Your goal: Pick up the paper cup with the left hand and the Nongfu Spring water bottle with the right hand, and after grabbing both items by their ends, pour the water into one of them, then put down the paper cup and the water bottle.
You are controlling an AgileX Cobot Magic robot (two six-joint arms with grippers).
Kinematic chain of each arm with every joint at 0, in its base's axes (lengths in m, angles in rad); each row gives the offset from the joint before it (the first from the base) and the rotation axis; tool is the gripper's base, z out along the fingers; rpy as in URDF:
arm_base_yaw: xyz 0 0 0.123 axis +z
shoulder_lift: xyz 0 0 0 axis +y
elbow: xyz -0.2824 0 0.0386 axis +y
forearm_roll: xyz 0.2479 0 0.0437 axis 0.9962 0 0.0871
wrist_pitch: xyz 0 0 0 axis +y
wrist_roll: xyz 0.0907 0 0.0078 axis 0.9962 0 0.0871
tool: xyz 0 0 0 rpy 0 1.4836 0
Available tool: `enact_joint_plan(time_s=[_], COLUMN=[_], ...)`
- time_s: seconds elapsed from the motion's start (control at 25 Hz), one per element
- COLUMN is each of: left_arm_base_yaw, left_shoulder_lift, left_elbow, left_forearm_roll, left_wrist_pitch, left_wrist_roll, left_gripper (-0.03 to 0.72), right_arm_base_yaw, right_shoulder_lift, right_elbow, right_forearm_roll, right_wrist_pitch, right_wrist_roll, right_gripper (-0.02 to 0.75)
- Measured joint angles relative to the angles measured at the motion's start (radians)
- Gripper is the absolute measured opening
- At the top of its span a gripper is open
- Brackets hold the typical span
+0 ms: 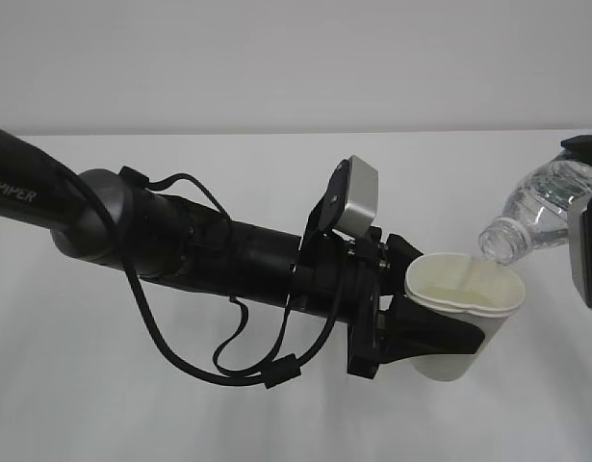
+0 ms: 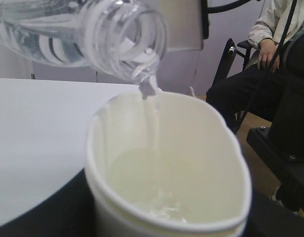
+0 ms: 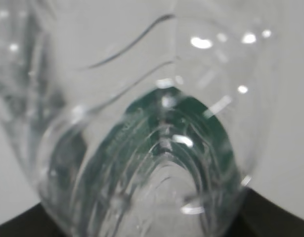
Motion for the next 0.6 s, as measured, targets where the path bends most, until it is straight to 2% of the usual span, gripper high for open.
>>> enact_joint_plan(time_s=[0.6], left_arm_base_yaw=[0.0], left_shoulder_lift=[0.0], left_elbow=[0.0], left_forearm_roll=[0.0], left_wrist_pitch=[0.0], left_wrist_roll=[0.0], left_gripper=[0.429], right_arm_base_yaw=[0.0], right_shoulder_lift=[0.0], right_elbow=[0.0], right_forearm_roll=[0.0], right_wrist_pitch=[0.0], right_wrist_roll=[-0.002], right_gripper=[0.414])
